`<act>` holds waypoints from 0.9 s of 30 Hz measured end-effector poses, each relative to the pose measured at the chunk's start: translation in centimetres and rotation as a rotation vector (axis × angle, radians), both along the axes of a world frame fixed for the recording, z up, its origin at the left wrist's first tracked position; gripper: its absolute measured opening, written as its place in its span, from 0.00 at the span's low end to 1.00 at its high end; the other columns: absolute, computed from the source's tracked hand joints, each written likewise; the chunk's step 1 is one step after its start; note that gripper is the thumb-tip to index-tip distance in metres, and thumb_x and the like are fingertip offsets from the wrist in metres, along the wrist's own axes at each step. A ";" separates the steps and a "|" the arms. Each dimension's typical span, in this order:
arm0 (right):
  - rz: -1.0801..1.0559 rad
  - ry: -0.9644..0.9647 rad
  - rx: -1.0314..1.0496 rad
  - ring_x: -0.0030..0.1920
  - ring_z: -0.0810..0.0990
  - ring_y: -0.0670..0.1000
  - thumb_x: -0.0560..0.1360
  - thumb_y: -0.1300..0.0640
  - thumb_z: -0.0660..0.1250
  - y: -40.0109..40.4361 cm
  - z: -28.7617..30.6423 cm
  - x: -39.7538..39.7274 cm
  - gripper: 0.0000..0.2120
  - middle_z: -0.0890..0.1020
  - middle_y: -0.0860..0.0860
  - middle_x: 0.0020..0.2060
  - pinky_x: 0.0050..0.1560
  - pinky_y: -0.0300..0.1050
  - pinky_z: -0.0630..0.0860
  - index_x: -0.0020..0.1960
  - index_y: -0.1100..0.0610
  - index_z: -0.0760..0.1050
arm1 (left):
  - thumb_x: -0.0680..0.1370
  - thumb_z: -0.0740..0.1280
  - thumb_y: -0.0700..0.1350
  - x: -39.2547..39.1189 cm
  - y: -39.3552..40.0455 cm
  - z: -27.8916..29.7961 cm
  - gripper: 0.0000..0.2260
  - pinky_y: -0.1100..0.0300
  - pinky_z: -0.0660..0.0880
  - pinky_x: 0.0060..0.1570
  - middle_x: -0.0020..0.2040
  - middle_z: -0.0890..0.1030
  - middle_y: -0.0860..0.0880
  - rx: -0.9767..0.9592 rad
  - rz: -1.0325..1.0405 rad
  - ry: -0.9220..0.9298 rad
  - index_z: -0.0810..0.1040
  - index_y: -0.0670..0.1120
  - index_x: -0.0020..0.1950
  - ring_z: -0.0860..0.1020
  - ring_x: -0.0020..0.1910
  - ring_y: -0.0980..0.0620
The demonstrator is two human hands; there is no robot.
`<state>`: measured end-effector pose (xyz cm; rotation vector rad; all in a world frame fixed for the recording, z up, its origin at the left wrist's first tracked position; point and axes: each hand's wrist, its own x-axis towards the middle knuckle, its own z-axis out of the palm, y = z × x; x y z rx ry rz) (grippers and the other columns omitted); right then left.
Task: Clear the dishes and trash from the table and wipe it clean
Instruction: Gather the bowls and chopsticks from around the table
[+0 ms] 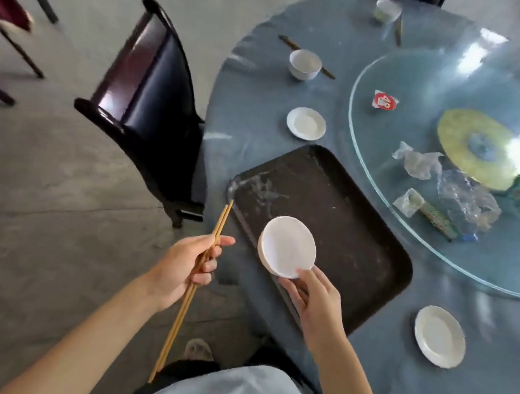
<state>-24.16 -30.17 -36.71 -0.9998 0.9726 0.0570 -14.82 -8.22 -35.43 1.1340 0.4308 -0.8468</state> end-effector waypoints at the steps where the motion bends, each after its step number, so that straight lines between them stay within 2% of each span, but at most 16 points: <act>1: 0.028 -0.012 -0.004 0.57 0.87 0.57 0.80 0.63 0.68 0.9 0.2 0.9 0.12 0.87 0.59 0.55 0.52 0.41 0.84 0.62 0.59 0.82 | 0.86 0.56 0.44 0.4 1.1 0.2 0.15 0.67 0.59 0.21 0.37 0.71 0.51 -0.001 0.017 -0.008 0.78 0.37 0.63 0.65 0.29 0.58; 8: 0.259 -0.020 -0.044 0.56 0.87 0.55 0.80 0.62 0.68 8.3 0.8 10.2 0.12 0.86 0.59 0.57 0.49 0.40 0.83 0.63 0.59 0.82 | 0.85 0.60 0.47 5.1 9.4 1.4 0.14 0.66 0.60 0.23 0.39 0.72 0.52 0.036 0.144 -0.050 0.80 0.42 0.64 0.67 0.31 0.57; 13: 0.291 -0.045 -0.054 0.57 0.86 0.56 0.80 0.62 0.69 11.5 0.5 18.2 0.12 0.85 0.59 0.58 0.51 0.41 0.84 0.63 0.60 0.82 | 0.85 0.61 0.48 11.8 12.8 1.6 0.14 0.66 0.63 0.23 0.40 0.74 0.50 0.043 0.190 -0.082 0.83 0.45 0.62 0.68 0.31 0.56; 19: 0.334 -0.066 -0.045 0.56 0.87 0.57 0.80 0.61 0.70 15.8 2.7 28.6 0.12 0.86 0.58 0.56 0.50 0.40 0.84 0.62 0.59 0.82 | 0.83 0.64 0.50 21.9 17.5 3.8 0.13 0.66 0.59 0.22 0.38 0.74 0.51 0.049 0.289 -0.082 0.84 0.47 0.61 0.66 0.30 0.57; 22: 0.375 -0.073 -0.037 0.52 0.88 0.57 0.80 0.61 0.69 18.2 4.9 33.7 0.10 0.88 0.56 0.52 0.48 0.39 0.84 0.61 0.58 0.82 | 0.83 0.64 0.51 26.6 19.9 4.6 0.13 0.67 0.59 0.21 0.38 0.75 0.52 0.048 0.351 -0.051 0.84 0.47 0.61 0.67 0.29 0.58; 27: 0.409 -0.111 -0.040 0.54 0.87 0.56 0.80 0.60 0.69 22.9 6.6 40.9 0.10 0.87 0.54 0.53 0.51 0.40 0.84 0.60 0.55 0.83 | 0.84 0.62 0.49 33.5 24.9 5.2 0.15 0.67 0.58 0.21 0.39 0.77 0.51 -0.045 0.422 -0.023 0.82 0.44 0.64 0.67 0.29 0.57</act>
